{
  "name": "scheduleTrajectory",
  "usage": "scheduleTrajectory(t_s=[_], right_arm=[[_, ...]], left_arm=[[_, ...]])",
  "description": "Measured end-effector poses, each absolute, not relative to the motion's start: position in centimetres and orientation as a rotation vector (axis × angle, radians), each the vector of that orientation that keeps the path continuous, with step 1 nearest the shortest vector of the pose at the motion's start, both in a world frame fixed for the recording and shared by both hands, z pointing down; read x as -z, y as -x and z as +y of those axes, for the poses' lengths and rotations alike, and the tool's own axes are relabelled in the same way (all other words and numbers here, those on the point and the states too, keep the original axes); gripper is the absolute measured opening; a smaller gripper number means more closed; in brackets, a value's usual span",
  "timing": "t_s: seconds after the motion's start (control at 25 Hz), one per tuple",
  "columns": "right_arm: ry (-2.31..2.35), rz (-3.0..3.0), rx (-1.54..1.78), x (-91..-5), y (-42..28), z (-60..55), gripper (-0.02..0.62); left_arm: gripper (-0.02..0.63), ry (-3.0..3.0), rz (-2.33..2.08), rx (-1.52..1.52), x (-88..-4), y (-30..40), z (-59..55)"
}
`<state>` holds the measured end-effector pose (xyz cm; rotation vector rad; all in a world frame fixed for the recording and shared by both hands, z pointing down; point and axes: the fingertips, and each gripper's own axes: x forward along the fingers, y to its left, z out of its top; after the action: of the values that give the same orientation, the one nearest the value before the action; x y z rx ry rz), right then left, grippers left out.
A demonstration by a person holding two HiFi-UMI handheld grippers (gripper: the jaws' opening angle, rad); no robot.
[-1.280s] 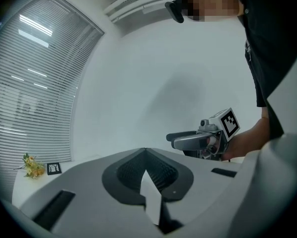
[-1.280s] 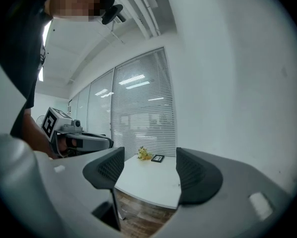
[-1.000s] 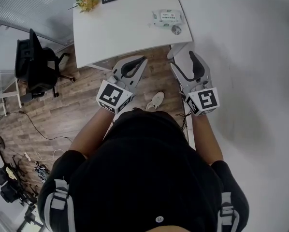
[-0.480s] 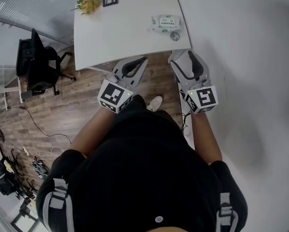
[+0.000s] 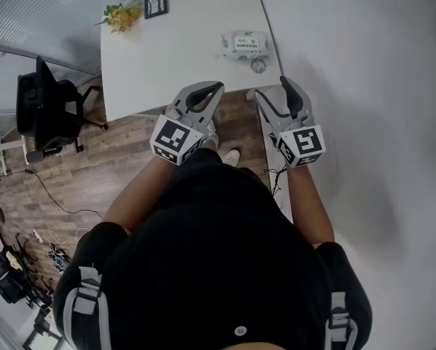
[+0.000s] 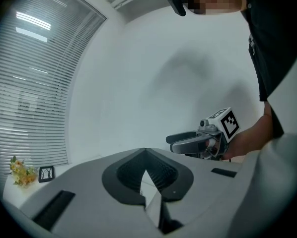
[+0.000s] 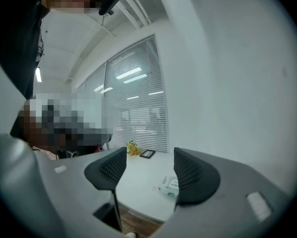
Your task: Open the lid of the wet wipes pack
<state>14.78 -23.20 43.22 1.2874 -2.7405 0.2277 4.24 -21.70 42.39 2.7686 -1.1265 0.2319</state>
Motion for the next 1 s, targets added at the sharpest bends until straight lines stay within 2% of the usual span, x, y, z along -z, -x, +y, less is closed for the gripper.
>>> scheduleTrajectory(t_s=[0.48, 1.0], right_arm=[[-1.253, -2.564, -0.324, -49.9, -13.0, -34.0, 0.285], [-1.138, -2.346, -0.33, -58.3, -11.4, -41.3, 0.285]], left_arm=[[0.0, -2.752, -1.018, -0.3, -46.7, -2.4, -33.0], [0.001, -2.648, -0.959, -0.367, -52.2, 0.0, -40.3]])
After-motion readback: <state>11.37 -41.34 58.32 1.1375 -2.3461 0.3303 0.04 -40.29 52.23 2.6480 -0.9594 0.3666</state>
